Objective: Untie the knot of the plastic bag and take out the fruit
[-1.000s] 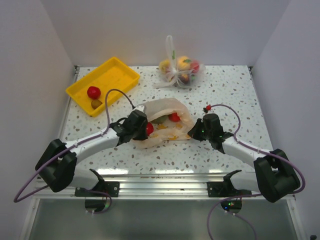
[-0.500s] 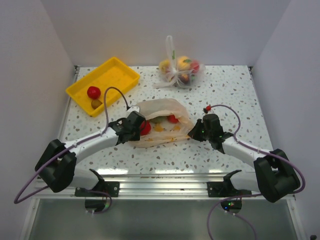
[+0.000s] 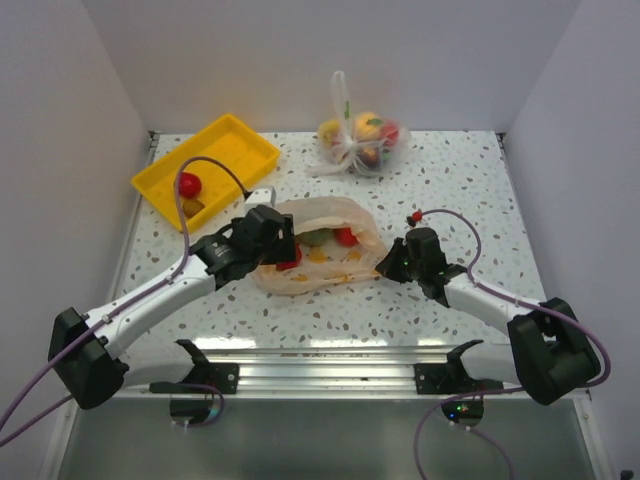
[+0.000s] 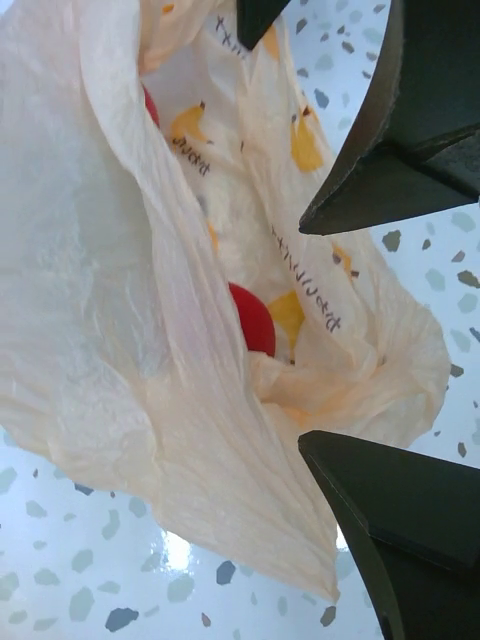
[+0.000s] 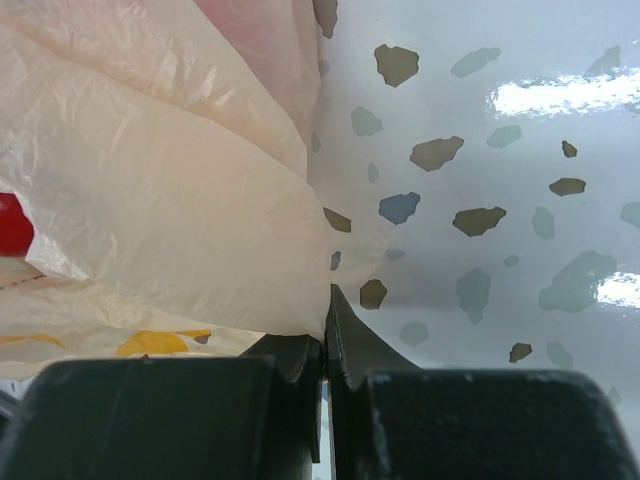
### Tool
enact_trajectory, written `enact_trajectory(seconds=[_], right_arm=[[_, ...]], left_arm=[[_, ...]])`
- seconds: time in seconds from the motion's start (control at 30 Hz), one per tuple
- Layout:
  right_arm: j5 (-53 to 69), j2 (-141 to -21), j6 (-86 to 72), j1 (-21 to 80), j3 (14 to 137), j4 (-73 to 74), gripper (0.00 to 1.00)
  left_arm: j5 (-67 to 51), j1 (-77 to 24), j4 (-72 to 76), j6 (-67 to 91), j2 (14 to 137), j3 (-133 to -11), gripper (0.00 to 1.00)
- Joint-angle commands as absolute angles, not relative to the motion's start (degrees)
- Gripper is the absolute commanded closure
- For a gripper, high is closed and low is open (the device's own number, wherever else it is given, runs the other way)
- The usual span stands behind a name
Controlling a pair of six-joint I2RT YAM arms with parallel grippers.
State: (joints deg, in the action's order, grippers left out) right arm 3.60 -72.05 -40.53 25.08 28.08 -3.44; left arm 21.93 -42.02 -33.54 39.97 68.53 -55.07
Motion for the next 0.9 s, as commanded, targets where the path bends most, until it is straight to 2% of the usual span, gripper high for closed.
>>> enact_trajectory(seconds=[0.0, 0.13, 0.37, 0.57, 0.87], right_arm=[[3.2, -72.6, -41.0, 25.0, 29.2, -4.6, 1.0], [3.5, -72.7, -41.2, 25.0, 29.1, -5.0, 1.0], [3.9, -72.9, -41.3, 25.0, 29.0, -5.2, 1.0], [4.3, -73.0, -41.3, 25.0, 29.0, -5.3, 1.0], [4.6, -73.7, -41.1, 25.0, 29.0, -5.6, 1.0]], left_arm=[[23.9, -45.5, -35.7, 43.2, 69.0, -60.9, 0.15], [25.4, -49.5, -36.0, 43.4, 72.1, -65.7, 0.19], [27.7, -50.0, -31.4, 40.0, 82.2, -68.5, 0.2], [31.4, -49.7, -29.0, 36.4, 90.9, -69.8, 0.2], [37.4, -47.2, -25.3, 31.4, 94.8, -70.2, 0.17]])
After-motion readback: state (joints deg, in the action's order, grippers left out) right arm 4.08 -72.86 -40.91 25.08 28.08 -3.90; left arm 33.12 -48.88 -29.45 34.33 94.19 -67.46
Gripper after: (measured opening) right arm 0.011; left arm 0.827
